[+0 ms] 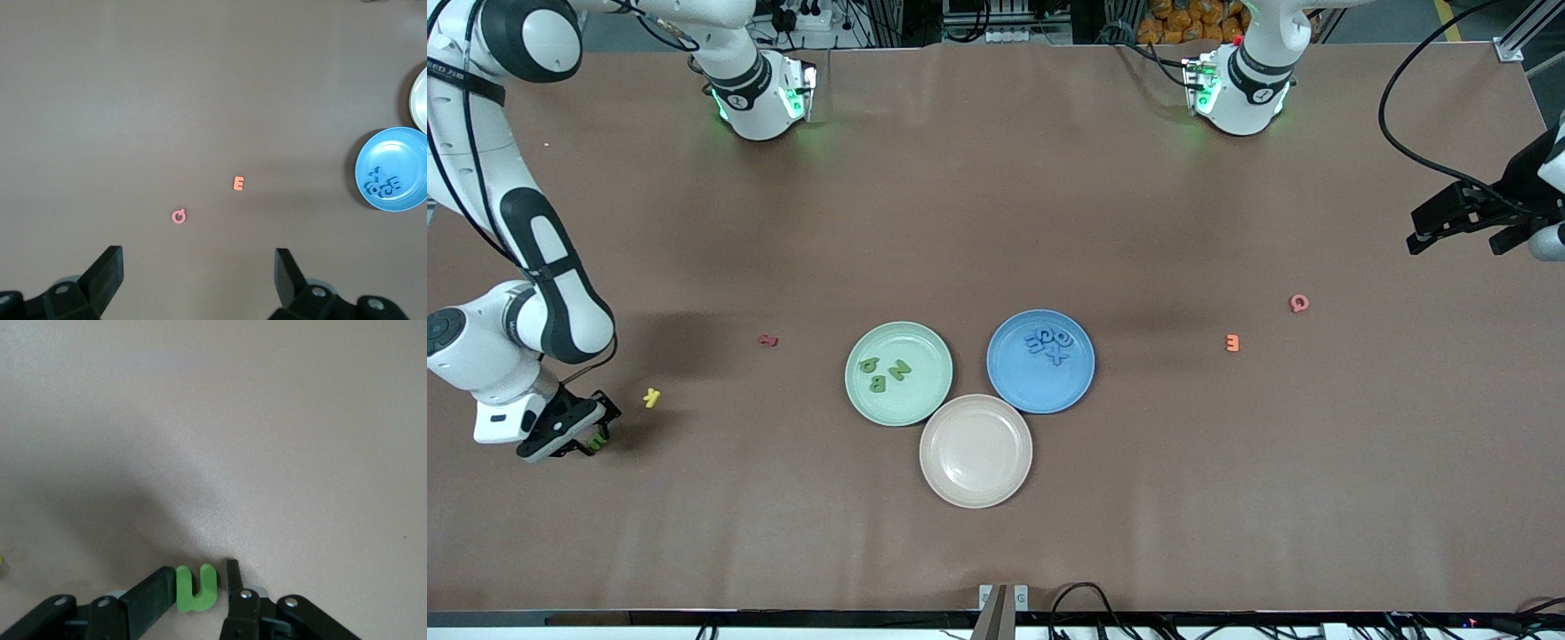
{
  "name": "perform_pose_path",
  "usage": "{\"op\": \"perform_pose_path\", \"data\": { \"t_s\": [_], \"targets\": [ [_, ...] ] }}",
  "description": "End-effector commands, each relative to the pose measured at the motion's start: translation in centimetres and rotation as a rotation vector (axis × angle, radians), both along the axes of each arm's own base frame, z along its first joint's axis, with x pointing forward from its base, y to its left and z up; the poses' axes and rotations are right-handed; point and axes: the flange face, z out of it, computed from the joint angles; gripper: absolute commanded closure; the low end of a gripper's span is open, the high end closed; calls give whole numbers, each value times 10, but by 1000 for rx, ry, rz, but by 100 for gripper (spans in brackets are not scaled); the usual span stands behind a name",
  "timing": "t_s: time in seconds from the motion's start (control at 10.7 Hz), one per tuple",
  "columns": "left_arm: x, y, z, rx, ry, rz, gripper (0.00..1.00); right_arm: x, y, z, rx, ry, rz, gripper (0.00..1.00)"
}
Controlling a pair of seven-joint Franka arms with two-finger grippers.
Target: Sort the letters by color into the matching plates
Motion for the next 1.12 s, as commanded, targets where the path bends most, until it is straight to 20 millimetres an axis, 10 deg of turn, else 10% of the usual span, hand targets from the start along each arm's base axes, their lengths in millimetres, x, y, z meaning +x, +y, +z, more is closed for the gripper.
{"op": "perform_pose_path", "data": {
  "t_s": [0.0,1.02],
  "targets": [
    [4,-5,6,21,-14,-11,0,-3,-5,-12,18,2,-10,63],
    [6,0,7,20,-30,-6,0,-3,-14,-5,12,-8,-16,73]
  ]
}}
